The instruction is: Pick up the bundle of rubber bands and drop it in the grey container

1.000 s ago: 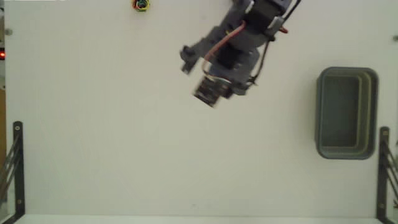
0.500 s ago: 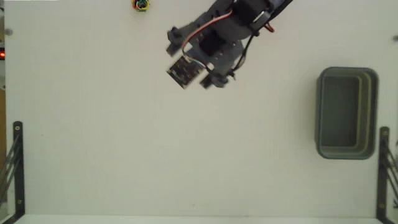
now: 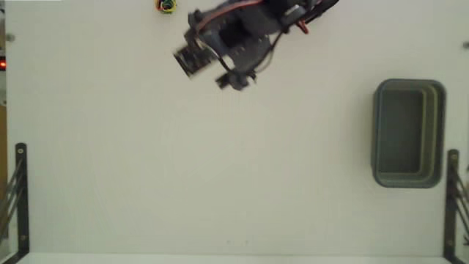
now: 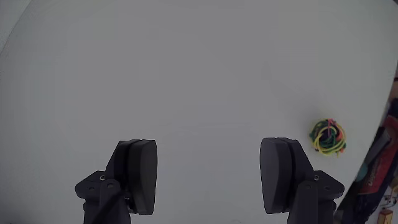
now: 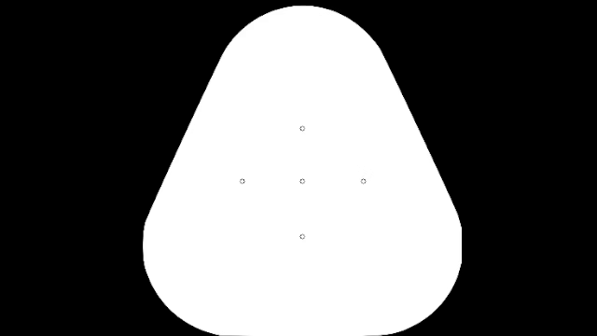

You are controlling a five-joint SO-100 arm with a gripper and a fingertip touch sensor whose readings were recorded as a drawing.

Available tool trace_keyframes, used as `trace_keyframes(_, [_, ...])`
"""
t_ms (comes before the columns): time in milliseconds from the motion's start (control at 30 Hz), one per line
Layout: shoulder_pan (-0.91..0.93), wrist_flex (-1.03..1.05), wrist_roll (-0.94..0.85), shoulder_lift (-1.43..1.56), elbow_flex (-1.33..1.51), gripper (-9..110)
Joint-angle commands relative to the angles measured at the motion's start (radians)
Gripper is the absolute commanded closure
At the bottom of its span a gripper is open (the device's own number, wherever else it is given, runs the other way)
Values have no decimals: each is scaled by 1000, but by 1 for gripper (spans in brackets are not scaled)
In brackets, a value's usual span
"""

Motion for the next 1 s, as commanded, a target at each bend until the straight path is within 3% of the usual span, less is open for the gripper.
trace_keyframes(0, [63,19,5,1,-41,-9])
trace_keyframes(967, [432,19,5,1,-41,-9])
